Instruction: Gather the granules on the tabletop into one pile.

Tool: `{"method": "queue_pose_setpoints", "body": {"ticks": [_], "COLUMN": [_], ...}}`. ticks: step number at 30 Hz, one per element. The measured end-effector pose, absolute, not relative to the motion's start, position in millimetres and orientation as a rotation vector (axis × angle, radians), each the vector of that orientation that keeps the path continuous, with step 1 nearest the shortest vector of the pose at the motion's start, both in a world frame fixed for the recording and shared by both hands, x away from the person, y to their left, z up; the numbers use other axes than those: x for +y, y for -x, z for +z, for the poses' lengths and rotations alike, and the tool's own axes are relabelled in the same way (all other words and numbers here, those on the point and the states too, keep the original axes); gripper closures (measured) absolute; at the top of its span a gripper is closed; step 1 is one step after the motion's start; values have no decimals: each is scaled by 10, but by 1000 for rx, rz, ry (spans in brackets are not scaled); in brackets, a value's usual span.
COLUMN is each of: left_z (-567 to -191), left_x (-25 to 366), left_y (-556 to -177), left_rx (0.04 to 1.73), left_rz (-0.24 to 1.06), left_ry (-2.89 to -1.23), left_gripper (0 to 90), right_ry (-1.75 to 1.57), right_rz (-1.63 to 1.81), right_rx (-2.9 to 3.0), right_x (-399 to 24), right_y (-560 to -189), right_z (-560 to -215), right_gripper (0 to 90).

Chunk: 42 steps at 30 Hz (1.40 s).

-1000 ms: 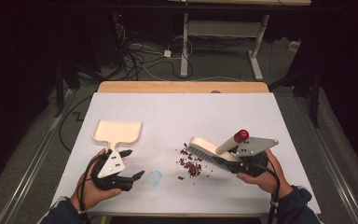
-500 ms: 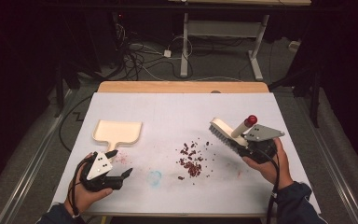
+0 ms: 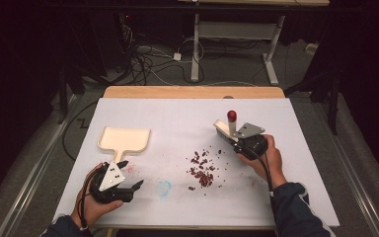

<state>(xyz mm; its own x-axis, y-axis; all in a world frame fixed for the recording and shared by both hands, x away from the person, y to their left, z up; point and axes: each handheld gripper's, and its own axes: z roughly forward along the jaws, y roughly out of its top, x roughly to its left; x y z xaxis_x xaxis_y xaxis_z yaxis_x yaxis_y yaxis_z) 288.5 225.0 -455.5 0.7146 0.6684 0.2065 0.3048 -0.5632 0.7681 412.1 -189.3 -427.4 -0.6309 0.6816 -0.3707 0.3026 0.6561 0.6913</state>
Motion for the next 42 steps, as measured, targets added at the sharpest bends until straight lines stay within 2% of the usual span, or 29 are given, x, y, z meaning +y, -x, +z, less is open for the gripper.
{"method": "queue_pose_setpoints", "body": {"ticks": [7, 17, 32, 42], "left_z": [-4551, -4539, -4534, -4539], "left_x": [2231, 2246, 2236, 2233], "left_y": [-2873, -2840, -2833, -2842], "left_rx": [715, 715, 696, 691], "left_rz": [643, 640, 628, 625], "left_ry": [-2185, -2183, -2188, -2194], "left_gripper": [209, 209, 209, 209], "right_ry": [-631, -478, -349, -405], "right_rz": [725, 809, 872, 926], "right_rx": [2295, 2389, 2465, 2404], "right_x": [-1519, -1316, -1310, -1475], "right_y": [-4047, -3750, -3449, -3525], "right_z": [-4396, -4399, -4352, -4236], "right_gripper": [671, 670, 670, 673]}}
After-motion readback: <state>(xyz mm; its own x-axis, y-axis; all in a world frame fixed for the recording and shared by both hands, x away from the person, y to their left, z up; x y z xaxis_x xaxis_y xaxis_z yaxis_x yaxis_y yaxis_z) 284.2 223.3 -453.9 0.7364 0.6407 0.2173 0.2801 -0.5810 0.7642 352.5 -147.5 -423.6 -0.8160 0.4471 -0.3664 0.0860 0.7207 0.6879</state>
